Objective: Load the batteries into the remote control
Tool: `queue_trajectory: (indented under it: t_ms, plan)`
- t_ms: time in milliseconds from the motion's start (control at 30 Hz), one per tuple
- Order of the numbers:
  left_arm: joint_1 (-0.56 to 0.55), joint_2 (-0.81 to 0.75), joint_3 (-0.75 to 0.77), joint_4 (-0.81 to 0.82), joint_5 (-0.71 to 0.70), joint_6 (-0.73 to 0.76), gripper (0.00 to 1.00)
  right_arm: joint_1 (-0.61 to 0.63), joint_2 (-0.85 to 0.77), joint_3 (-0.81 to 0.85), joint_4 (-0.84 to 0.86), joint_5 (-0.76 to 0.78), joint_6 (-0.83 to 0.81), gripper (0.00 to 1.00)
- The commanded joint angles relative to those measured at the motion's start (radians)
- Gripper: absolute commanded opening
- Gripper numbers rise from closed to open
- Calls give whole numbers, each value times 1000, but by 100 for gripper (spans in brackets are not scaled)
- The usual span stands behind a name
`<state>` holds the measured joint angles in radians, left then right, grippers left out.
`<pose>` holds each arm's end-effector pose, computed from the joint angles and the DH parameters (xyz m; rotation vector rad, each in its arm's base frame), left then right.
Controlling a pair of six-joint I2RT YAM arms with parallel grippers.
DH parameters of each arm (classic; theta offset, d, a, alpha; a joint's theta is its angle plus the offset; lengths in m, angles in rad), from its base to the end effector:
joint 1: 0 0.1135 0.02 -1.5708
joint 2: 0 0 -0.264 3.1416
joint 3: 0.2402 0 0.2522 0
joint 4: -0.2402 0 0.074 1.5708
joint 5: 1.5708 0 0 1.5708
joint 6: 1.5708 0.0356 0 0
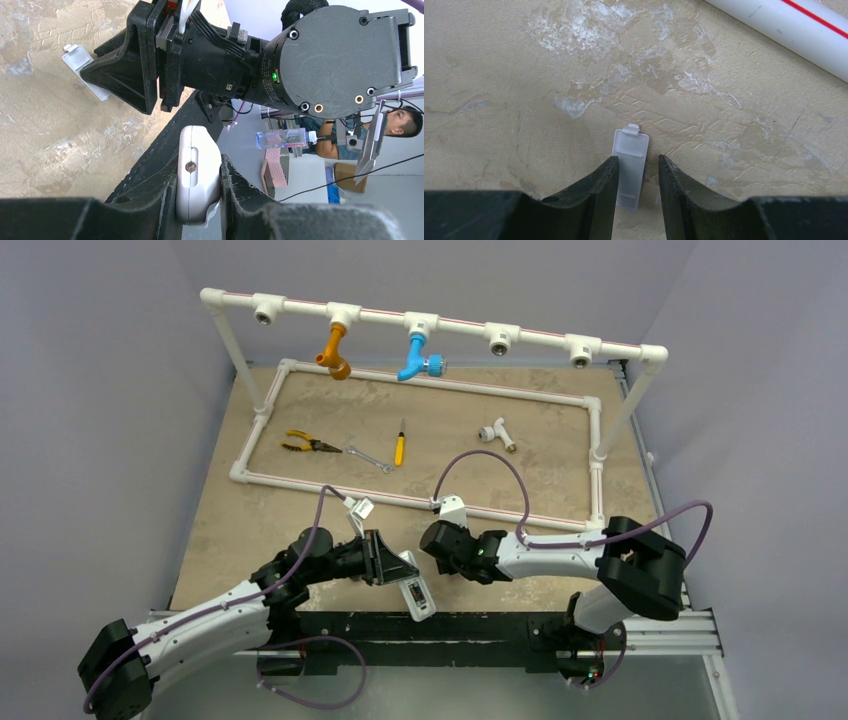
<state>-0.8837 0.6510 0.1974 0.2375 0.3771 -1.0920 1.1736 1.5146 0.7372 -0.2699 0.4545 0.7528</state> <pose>0.0920 -0.1328 0.1971 0.1032 2.1427 -1.6465 0.1207 0.2474 0.1562 -0.3663 2.4479 0.2172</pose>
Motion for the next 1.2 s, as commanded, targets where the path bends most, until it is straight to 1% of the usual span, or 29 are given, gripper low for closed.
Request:
queue_trajectory:
  t_ms: [0, 367, 867, 967, 1067, 1167]
  plan:
    - [7, -19, -10, 30, -4, -12, 0, 12, 45, -75, -109, -65, 24, 35]
    - [6, -23, -12, 29, -5, -14, 0, 18, 84, -48, -132, -67, 10, 35]
    - [6, -27, -17, 29, -6, -15, 0, 71, 167, -9, -123, -80, 28, 34]
    - [6, -25, -17, 31, -7, -16, 0, 80, 179, -5, -122, -81, 32, 34]
    - [6, -23, -17, 32, -6, -16, 0, 88, 190, -1, -122, -80, 38, 30]
    - [6, -23, -15, 34, -6, -17, 0, 89, 176, -7, -126, -67, 50, 30]
